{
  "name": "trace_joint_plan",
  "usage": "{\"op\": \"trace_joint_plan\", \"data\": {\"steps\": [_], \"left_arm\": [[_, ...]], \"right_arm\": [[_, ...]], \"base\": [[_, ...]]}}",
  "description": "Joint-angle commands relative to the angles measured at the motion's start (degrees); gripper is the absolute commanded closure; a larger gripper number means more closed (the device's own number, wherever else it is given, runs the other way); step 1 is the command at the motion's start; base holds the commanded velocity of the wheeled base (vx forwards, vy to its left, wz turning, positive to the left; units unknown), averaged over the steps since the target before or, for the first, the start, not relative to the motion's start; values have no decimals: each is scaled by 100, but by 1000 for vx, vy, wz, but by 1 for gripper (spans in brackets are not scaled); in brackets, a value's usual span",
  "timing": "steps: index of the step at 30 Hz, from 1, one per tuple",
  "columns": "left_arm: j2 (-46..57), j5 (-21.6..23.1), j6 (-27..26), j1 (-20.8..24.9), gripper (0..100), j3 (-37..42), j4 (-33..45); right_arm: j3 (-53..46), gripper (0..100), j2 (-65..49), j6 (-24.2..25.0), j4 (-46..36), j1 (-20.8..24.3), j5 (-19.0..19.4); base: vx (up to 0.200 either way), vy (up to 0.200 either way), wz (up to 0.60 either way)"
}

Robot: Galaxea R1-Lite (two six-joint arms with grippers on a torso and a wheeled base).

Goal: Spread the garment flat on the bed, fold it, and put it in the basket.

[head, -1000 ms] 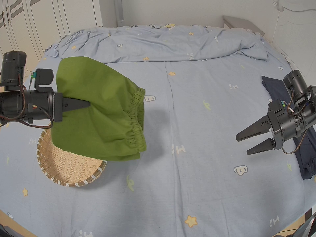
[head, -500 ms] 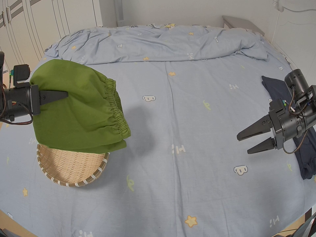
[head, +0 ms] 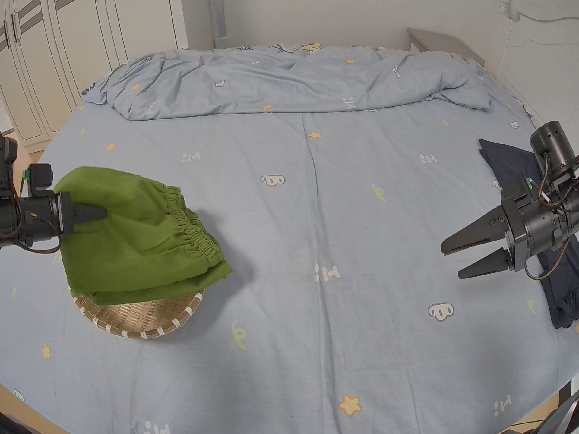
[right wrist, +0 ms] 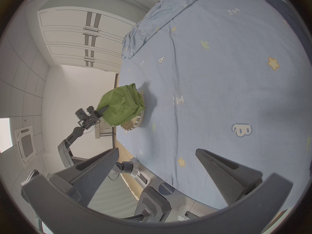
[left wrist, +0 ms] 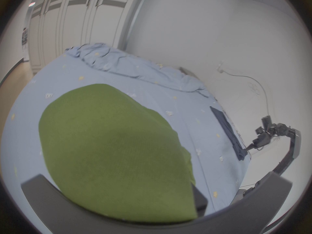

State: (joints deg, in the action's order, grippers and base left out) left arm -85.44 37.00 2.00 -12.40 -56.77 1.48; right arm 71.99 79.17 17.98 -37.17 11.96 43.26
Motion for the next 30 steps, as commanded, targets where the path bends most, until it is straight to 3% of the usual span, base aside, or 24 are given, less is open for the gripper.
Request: {"op": "trace_joint_plan", "data": {"steps": [1, 5, 13, 20, 21, 26, 30], "left_arm": [[-605, -17, -68, -325, 100, 193, 19], [-1229, -184, -253, -500, 100, 254, 55], [-1950, -1388, -428, -166, 100, 210, 2], [-1906, -1476, -411, -70, 100, 210, 2], [-1871, -1476, -411, -70, 0, 210, 2], [-1484, -1485, -411, -52, 0, 263, 11], [-535, -1485, -446, -79, 0, 483, 37]], "right_arm": [[0, 0, -112, 4, -10, 17, 7], [-18, 0, -112, 4, -10, 26, 7], [-27, 0, -156, 4, -10, 35, 7], [-27, 0, -156, 4, -10, 35, 7], [-27, 0, -147, 4, -10, 35, 7], [-27, 0, -147, 4, -1, 26, -2], [-27, 0, -147, 4, -1, 17, 7]], "base": [[0, 0, 0], [0, 0, 0], [0, 0, 0], [0, 0, 0], [0, 0, 0], [0, 0, 0], [0, 0, 0]]}}
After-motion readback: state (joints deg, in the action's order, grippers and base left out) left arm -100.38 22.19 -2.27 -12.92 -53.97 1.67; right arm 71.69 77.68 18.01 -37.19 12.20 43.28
